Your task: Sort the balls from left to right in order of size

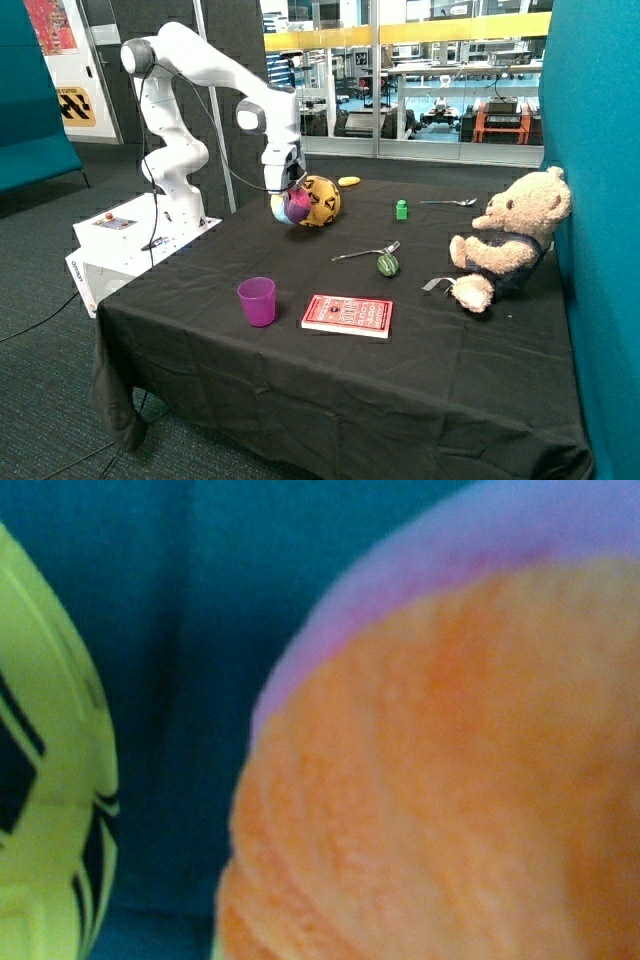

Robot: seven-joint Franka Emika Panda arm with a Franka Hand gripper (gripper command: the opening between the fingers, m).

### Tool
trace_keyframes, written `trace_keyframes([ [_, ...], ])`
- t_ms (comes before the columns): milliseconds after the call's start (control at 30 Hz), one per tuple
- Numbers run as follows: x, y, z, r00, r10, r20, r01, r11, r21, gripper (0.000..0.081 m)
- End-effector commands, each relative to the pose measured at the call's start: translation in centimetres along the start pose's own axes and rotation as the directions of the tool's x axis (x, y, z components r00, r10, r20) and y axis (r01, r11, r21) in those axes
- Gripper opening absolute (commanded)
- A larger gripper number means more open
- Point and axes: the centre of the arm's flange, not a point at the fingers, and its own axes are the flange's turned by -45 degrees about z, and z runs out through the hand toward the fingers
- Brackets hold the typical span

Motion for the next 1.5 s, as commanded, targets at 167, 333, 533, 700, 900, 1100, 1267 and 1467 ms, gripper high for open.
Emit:
trace_keyframes([
  [167, -1.4, 1.1, 2.7, 1.000, 0.008, 0.0014, -0.008, 1.000, 0.0001, 0.0000],
  [333, -1.9, 1.7, 3.7, 1.000, 0.012, 0.0014, -0.012, 1.000, 0.0001, 0.0000],
  [533, -2.0, 1.4, 4.7, 1.000, 0.004, 0.0014, -0.004, 1.000, 0.0001, 0.0000],
  [700, -1.8, 0.8, 5.6, 1.000, -0.012, 0.0014, 0.012, 1.000, 0.0001, 0.0000],
  [900, -1.3, 0.0, 6.1, 0.999, -0.034, 0.0014, 0.034, 0.999, 0.0002, 0.0000],
  [1100, -0.9, 0.1, 6.2, 0.999, -0.032, 0.0014, 0.032, 0.999, 0.0002, 0.0000],
  [1267, -0.9, 0.5, 6.2, 1.000, -0.021, 0.0014, 0.021, 1.000, 0.0002, 0.0000],
  [1467, -1.3, 1.0, 6.4, 1.000, -0.029, 0.0014, 0.029, 1.000, 0.0002, 0.0519],
])
